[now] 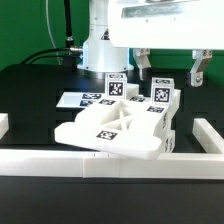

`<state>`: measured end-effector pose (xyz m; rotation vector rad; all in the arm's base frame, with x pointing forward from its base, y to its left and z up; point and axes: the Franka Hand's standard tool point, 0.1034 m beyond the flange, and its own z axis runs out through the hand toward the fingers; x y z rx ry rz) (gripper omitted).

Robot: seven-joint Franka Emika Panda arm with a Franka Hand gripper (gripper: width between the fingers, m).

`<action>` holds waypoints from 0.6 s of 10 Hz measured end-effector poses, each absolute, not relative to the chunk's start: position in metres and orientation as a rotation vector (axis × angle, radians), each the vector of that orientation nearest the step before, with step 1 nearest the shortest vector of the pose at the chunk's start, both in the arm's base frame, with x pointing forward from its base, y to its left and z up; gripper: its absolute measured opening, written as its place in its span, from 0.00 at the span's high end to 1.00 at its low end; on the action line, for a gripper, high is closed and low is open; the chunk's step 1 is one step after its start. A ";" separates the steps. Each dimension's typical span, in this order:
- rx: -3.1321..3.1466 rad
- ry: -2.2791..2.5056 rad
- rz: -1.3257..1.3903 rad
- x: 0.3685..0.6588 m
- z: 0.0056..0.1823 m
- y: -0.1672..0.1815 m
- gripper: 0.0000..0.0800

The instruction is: Assemble chair

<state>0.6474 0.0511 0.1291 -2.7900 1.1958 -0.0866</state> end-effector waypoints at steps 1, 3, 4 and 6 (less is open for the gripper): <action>-2.854 1.044 -0.095 0.647 0.129 0.051 0.19; -2.980 0.672 -0.117 0.648 0.130 0.052 0.19; -3.011 0.529 -0.129 0.650 0.131 0.053 0.19; -3.046 0.300 -0.140 0.650 0.131 0.053 0.19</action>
Offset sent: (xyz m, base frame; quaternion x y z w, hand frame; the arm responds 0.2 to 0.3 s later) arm 0.0120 0.0092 0.0073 0.0077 0.0006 -0.3068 0.9517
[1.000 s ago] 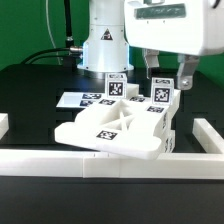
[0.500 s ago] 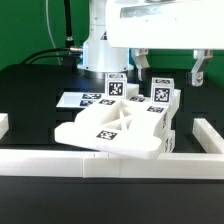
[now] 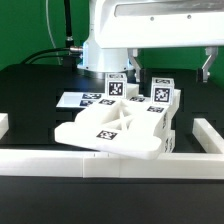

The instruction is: Assemble chair

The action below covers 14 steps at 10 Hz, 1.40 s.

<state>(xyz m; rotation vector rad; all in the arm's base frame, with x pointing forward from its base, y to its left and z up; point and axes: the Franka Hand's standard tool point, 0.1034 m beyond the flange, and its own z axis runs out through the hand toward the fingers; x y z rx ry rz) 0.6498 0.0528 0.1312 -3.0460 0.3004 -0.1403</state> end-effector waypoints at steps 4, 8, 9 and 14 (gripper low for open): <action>-3.082 -0.017 -0.149 0.650 0.131 0.049 0.19; -3.047 -0.746 -0.149 0.648 0.129 0.053 0.19; -3.033 -0.807 -0.146 0.648 0.129 0.052 0.19; -2.850 -1.461 -0.105 0.649 0.127 0.050 0.19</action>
Offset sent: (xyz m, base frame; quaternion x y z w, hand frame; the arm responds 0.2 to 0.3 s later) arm 0.0000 0.0000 0.0000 0.0000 0.0000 -0.1296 0.9916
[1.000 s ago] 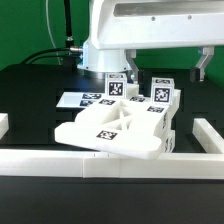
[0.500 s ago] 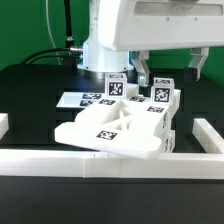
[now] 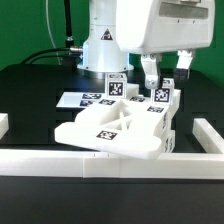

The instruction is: Assemble chair

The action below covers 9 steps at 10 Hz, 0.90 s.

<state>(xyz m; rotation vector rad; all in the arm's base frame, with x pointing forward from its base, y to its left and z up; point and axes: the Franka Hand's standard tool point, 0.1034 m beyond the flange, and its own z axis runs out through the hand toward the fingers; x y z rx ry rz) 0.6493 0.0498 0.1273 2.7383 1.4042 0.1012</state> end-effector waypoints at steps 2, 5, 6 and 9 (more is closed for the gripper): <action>2.638 1.553 0.079 0.648 0.126 0.046 0.19; 2.511 1.714 0.043 0.646 0.124 0.041 0.19; 2.535 1.678 0.043 0.646 0.124 0.041 0.19; 2.535 1.675 0.041 0.646 0.124 0.040 0.65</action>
Offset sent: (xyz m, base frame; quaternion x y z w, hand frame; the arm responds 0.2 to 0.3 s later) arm -0.0038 0.0052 -0.0053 0.0060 0.0079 -0.1749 0.9845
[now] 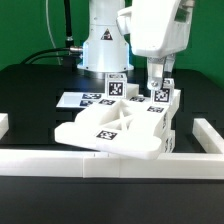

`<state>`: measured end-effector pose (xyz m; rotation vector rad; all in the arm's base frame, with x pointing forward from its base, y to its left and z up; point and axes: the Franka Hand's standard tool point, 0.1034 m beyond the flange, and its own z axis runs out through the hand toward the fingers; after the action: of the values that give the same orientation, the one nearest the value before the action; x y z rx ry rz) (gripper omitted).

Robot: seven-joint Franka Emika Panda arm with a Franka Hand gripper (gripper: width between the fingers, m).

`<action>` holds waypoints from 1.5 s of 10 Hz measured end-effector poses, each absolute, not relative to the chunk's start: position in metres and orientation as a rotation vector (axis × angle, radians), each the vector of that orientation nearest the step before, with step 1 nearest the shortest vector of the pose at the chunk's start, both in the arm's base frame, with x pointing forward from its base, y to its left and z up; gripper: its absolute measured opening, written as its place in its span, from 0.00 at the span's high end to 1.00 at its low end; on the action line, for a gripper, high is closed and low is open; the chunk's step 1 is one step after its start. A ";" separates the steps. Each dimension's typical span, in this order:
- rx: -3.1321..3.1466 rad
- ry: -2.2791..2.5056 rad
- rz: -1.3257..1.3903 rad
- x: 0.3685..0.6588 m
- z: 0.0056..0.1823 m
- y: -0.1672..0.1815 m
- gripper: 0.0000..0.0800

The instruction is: Assemble chair

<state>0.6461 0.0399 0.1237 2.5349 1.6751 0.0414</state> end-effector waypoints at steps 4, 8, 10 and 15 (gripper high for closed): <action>2.704 1.391 0.059 0.646 0.124 0.040 0.65; 2.991 0.619 0.126 0.640 0.123 0.056 0.65; 3.049 0.311 0.142 0.640 0.123 0.059 0.65; 3.078 -0.240 0.161 0.640 0.123 0.061 0.65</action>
Offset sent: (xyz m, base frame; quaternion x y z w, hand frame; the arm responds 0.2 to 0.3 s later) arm 0.0000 0.0000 0.0000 0.0000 0.0000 0.1938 0.9810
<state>0.6403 0.0605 0.1233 3.0777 -0.2402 0.1612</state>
